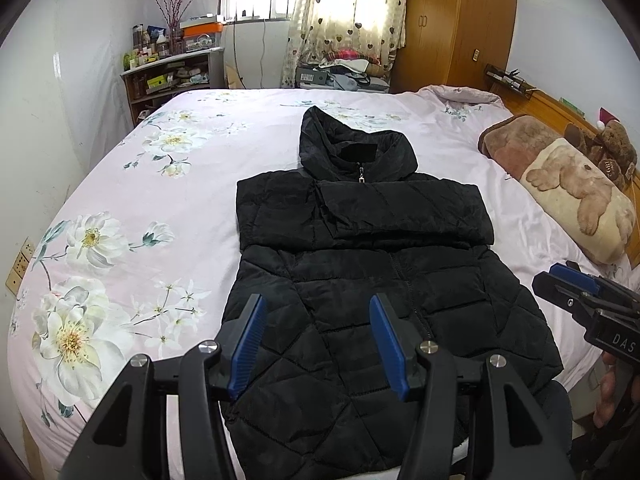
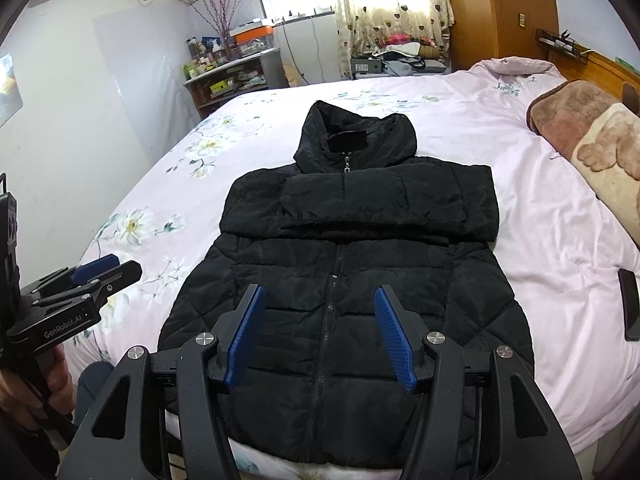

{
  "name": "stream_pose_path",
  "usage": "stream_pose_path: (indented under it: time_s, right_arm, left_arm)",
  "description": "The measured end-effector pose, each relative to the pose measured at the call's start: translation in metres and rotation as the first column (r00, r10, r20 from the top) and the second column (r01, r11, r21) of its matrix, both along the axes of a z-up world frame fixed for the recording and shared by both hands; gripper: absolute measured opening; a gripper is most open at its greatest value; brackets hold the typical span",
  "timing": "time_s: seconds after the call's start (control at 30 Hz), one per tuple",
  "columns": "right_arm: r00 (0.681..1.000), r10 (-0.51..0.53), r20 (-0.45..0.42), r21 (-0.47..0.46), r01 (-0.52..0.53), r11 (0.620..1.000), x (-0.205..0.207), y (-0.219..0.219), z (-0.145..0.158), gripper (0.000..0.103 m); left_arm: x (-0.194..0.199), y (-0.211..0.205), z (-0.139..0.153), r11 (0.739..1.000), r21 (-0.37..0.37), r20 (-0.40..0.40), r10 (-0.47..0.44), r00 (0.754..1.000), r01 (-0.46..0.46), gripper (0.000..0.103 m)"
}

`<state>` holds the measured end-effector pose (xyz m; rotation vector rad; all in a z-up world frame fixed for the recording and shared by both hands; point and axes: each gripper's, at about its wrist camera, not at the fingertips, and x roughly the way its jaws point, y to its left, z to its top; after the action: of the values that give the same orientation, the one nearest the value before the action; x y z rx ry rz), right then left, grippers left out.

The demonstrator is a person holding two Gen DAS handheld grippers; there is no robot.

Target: Fold large clothes

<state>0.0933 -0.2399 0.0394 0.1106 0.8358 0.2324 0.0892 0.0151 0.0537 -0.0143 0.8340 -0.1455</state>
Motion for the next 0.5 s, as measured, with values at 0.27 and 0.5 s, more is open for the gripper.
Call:
stream_pose_path:
  time_s: [0.27,0.5]
  right_arm:
    - [1.0,0.002,-0.024,-0.011,-0.003,1.0,0.047,-0.004,-0.008,0.058]
    - [1.0,-0.007,-0.024,-0.037,0.006,0.999,0.126,-0.021,-0.012,0.058]
  left_arm:
    - [0.053,0.001,-0.006,1.0,-0.007,-0.015,-0.006,1.0,0.006,0.056]
    - [0.133,-0.011,-0.004,0.998,0.032,0.02,-0.053,0.998,0.052,0.062]
